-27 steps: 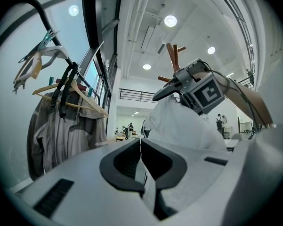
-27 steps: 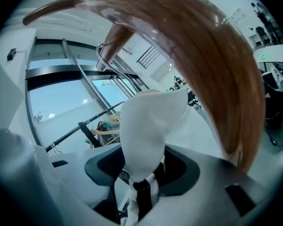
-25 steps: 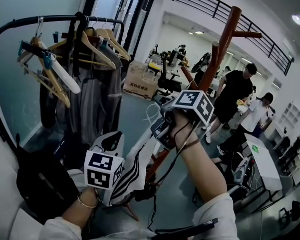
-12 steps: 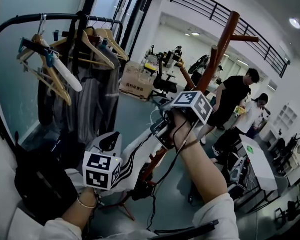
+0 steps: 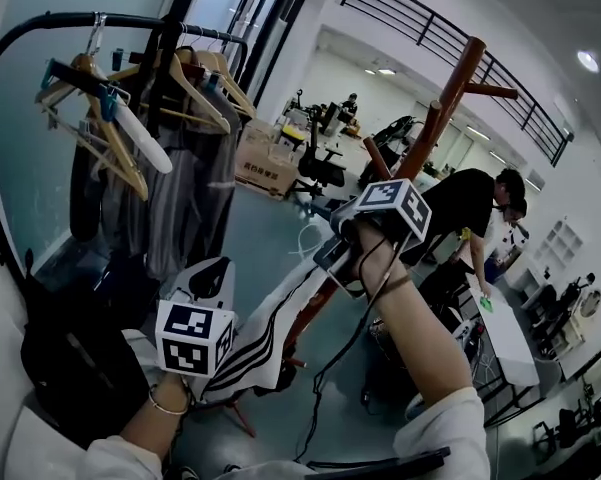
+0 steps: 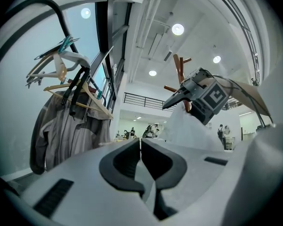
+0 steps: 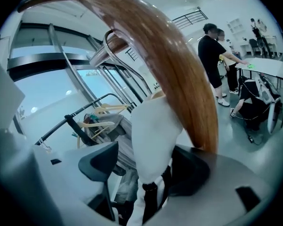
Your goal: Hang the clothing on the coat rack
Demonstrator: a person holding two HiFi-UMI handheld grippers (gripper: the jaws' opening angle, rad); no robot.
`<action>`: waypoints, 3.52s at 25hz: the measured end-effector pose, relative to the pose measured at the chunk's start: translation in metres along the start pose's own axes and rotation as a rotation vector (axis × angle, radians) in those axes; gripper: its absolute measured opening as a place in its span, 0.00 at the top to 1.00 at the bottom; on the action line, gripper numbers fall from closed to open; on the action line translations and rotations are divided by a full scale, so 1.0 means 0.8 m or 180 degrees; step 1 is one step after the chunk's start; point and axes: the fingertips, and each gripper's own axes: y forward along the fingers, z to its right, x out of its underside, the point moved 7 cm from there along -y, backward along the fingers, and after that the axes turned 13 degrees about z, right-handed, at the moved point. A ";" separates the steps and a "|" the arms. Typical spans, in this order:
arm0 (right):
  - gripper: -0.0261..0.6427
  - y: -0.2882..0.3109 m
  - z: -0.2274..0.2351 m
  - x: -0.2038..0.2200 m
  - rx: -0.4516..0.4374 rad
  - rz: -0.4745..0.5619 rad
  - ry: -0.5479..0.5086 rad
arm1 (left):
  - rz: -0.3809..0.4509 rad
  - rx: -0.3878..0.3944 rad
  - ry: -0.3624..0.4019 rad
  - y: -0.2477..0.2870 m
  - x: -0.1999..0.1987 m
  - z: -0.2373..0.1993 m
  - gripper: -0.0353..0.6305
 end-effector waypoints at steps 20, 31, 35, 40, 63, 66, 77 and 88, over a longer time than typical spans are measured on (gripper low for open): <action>0.49 -0.092 -0.033 -0.034 -0.0133 0.0414 -0.0886 | 0.0028 0.0097 -0.0171 -0.027 -0.001 0.019 0.93; 0.49 -0.117 0.005 -0.021 -0.0130 0.0494 -0.0999 | -0.0049 0.0065 -0.0193 -0.049 0.011 0.029 0.93; 0.49 -0.120 0.028 -0.015 -0.0117 0.0483 -0.1028 | -0.0068 0.0052 -0.0180 -0.051 0.013 0.036 0.93; 0.49 -0.132 0.055 -0.010 -0.0182 0.0460 -0.1038 | -0.0033 -0.0014 -0.0058 -0.057 -0.003 0.049 0.93; 0.49 -0.203 0.208 0.046 -0.0485 0.0463 -0.1212 | -0.0255 -0.0199 0.0316 -0.107 -0.005 0.203 0.93; 0.50 -0.215 0.222 0.053 -0.0540 0.0559 -0.1243 | -0.0297 -0.0196 0.0336 -0.113 0.001 0.224 0.93; 0.87 -0.238 0.298 0.087 -0.0421 0.0713 -0.1143 | -0.0405 -0.0180 0.0356 -0.126 0.024 0.280 0.93; 0.92 -0.266 0.308 0.167 -0.0765 0.0825 -0.1171 | -0.0342 -0.0341 0.0171 -0.151 0.046 0.259 0.93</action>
